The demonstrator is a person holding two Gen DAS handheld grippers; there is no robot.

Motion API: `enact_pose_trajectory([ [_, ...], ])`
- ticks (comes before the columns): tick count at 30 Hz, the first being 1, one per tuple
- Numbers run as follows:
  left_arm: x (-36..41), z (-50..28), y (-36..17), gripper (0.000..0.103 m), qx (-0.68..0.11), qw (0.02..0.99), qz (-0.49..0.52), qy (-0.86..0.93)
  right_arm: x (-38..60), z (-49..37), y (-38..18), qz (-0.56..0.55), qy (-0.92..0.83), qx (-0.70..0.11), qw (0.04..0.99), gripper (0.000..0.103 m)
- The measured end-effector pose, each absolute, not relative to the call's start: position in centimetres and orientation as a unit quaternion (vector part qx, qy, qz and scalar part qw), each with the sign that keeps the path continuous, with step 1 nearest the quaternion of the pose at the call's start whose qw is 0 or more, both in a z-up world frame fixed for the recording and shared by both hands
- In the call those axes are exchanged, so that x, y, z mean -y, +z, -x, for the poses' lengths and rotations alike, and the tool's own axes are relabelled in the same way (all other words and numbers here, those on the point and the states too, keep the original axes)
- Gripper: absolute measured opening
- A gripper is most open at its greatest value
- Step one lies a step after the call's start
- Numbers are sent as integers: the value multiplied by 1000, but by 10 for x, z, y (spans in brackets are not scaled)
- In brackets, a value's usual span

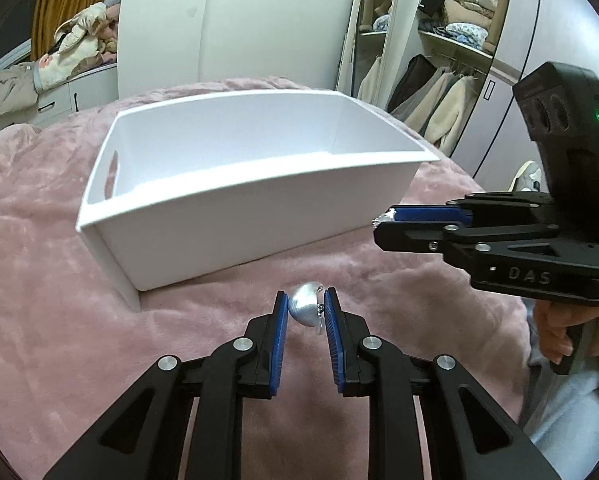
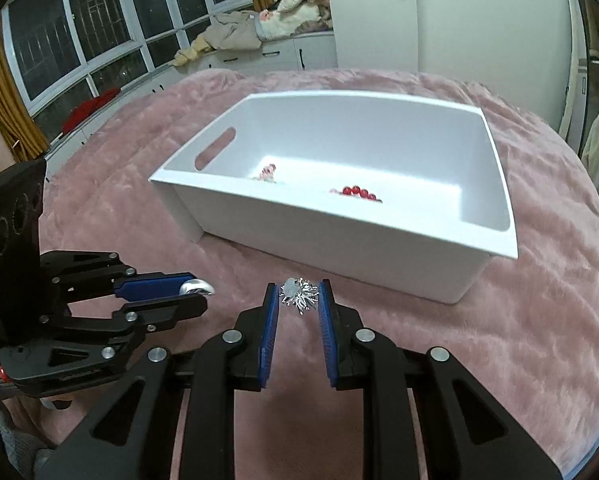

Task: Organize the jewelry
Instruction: 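Carry the silver ball charm and flower brooch into the white box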

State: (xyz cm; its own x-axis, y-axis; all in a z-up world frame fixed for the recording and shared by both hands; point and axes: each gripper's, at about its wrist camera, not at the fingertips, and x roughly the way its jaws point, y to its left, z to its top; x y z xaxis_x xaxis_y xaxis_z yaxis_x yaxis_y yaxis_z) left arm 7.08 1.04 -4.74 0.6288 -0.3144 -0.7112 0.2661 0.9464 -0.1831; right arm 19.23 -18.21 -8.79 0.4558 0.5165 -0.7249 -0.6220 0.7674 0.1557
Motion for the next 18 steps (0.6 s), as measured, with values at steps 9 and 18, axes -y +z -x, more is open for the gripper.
enact_pose_trajectory([
  [9,-12,-70,-15,23,-367,918,23,-147,181,-188,-66,72,328,-339,879,21],
  [18,-17,-88,14,24,-334,932,16,-137,187,-198,-51,53,303,-294,905,21],
])
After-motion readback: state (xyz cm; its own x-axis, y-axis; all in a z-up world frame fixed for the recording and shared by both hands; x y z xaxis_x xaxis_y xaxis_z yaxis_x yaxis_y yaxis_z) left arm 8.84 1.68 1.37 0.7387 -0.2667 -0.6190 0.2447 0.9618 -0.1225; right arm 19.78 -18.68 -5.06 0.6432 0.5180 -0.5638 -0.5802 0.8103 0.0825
